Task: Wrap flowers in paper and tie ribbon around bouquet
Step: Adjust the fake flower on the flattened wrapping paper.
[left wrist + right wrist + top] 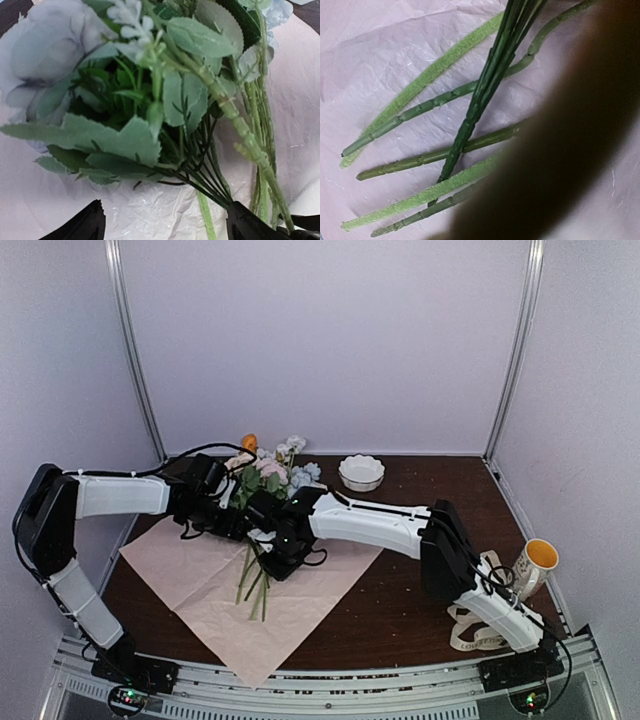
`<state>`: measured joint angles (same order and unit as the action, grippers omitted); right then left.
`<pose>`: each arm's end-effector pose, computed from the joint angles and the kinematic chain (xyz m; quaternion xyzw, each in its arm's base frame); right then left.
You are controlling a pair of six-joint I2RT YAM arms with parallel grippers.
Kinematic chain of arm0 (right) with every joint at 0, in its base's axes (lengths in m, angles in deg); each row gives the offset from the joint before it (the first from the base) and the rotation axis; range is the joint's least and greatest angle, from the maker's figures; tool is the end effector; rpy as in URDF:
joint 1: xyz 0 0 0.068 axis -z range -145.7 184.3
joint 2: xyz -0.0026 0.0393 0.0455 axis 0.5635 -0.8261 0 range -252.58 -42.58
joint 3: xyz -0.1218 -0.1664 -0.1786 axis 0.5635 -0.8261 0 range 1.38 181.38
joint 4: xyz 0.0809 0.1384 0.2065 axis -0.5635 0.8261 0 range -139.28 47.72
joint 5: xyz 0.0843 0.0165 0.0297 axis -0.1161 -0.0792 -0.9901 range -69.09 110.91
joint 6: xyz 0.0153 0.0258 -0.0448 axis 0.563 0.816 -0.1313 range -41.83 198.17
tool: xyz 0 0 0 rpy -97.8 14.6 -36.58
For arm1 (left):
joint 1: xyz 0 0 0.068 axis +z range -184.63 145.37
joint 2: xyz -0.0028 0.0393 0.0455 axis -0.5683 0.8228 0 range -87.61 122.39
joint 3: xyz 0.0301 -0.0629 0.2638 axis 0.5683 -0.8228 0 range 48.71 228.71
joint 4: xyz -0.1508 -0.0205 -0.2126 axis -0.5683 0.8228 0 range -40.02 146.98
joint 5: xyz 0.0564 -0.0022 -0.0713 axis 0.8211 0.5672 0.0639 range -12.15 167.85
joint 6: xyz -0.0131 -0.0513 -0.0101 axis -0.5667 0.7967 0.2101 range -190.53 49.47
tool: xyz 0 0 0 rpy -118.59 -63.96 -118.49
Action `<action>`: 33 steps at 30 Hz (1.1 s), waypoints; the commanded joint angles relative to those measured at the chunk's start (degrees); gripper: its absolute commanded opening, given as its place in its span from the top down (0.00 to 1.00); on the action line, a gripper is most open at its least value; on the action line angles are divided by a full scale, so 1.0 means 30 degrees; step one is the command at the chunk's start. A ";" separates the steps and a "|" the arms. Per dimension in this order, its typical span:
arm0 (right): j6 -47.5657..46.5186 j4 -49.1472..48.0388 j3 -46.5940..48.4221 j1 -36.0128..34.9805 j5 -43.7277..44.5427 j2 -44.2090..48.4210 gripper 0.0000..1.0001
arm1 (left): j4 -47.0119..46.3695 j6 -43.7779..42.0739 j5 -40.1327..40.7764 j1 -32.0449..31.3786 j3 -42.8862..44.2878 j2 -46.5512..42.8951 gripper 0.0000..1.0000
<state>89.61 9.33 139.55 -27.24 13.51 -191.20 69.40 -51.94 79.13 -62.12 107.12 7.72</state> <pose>0.2515 0.4736 0.1635 -0.4261 0.8840 0.1589 0.1081 0.2996 -0.1549 0.1860 0.0710 0.9545 -0.1034 0.2706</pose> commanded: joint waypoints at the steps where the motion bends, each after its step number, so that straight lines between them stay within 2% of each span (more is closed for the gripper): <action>1: -0.2771 -0.0692 0.0647 -0.1865 0.2038 -0.0178 0.86 | 0.0371 0.0249 0.0976 -0.0333 -0.0152 -0.1166 0.13; 6: -0.4681 -0.0884 -0.0046 -0.2829 0.4463 0.0120 0.85 | 0.0981 0.0235 0.2219 -0.0338 -0.1072 -0.3050 0.13; 11: -0.5804 -0.1921 -0.1607 -0.3218 0.5472 0.1171 0.84 | 0.1392 -0.0315 0.2560 -0.0332 -0.1229 -0.4863 0.12; 15: -0.6476 -0.3108 -0.3530 -0.3407 0.5787 0.2678 0.83 | 0.1029 -0.0880 0.2888 -0.0331 -0.1266 -0.5196 0.12; 19: -0.6865 -0.4204 -0.4966 -0.3423 0.6086 0.4586 0.82 | -0.0411 -0.1698 0.0893 -0.0347 -0.0947 -0.4808 0.12; 25: -0.7597 -0.6863 -0.8002 -0.3423 0.4184 0.8500 0.78 | -0.2101 -0.2627 -0.0946 -0.0851 -0.0085 -0.3408 0.14; 33: -0.8475 -0.6951 -1.0171 -0.3372 0.1257 1.1491 0.72 | -0.1308 -0.3184 -0.0051 -0.1576 0.0959 -0.2030 0.14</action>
<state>65.99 -10.61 112.66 -37.45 22.45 -160.12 66.56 -59.85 78.82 -66.47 108.15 0.94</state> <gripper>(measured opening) 0.275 0.857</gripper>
